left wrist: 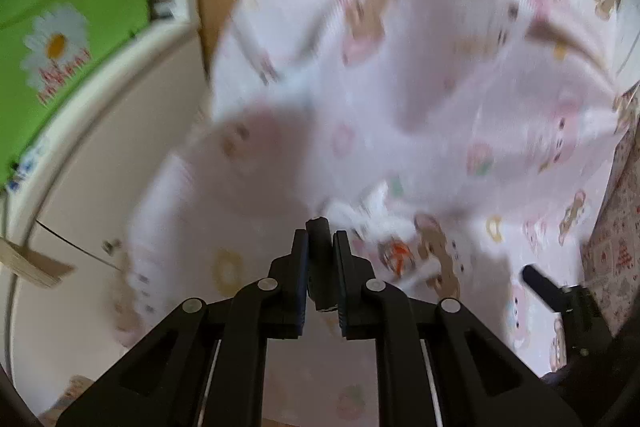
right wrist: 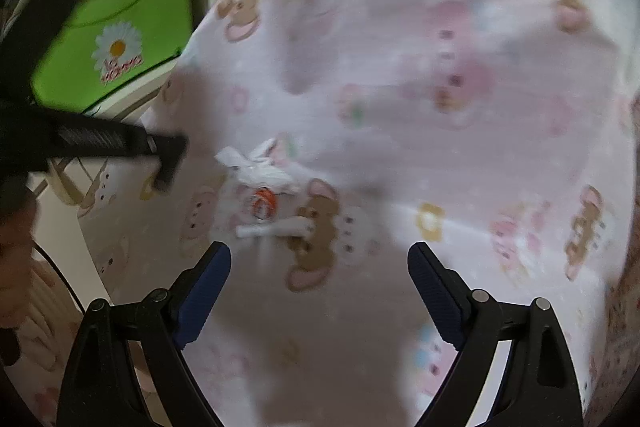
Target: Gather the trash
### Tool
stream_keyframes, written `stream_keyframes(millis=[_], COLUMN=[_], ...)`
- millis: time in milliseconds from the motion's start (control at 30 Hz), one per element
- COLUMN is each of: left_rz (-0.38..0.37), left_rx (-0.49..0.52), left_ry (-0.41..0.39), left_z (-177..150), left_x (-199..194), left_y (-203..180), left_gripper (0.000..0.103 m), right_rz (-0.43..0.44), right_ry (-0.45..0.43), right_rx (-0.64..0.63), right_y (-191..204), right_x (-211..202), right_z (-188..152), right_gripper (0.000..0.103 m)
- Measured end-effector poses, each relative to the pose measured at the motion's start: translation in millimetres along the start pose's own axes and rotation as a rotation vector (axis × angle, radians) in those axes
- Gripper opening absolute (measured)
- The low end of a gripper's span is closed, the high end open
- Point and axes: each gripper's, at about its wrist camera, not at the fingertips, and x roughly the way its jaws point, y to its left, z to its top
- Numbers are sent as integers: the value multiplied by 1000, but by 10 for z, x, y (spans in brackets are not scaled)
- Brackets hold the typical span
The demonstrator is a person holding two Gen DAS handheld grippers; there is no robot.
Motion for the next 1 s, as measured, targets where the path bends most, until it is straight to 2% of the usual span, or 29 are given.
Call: stream_keyframes(millis=[100, 200, 267, 333, 367, 433, 467, 500, 667, 800, 1000], left_rz=[53, 78, 73, 66, 63, 63, 62, 60, 47, 52, 63], left_rx=[16, 24, 16, 2, -2, -3, -4, -6, -10, 1, 38], left_ry=[-83, -137, -144, -141, -141, -142, -143, -143, -130, -133, -137], left_z=[27, 49, 115, 128, 145, 143, 143, 140, 100, 53, -40], left_x=[-181, -282, -298, -299, -305, -306, -317, -314, -301, -332, -354], left_y=[51, 104, 176, 215, 249, 253, 248, 242, 221, 219, 180], left_gripper=[11, 11, 11, 11, 11, 11, 11, 11, 11, 11, 11], right_rz=[4, 15, 27, 0, 0, 6, 13, 27, 34, 12, -2], right_ry=[42, 83, 102, 104, 98, 104, 117, 132, 129, 107, 90], right_rx=[-39, -10, 7, 0, -5, -10, -14, -14, -26, -45, 26], right_y=[143, 203, 229, 256, 267, 290, 297, 308, 336, 313, 90], right_x=[196, 351, 422, 459, 468, 497, 528, 550, 513, 322, -52], right_z=[39, 79, 108, 127, 134, 141, 139, 127, 105, 38, -35], right_gripper=[91, 91, 91, 91, 88, 71, 59, 55, 54, 54, 54])
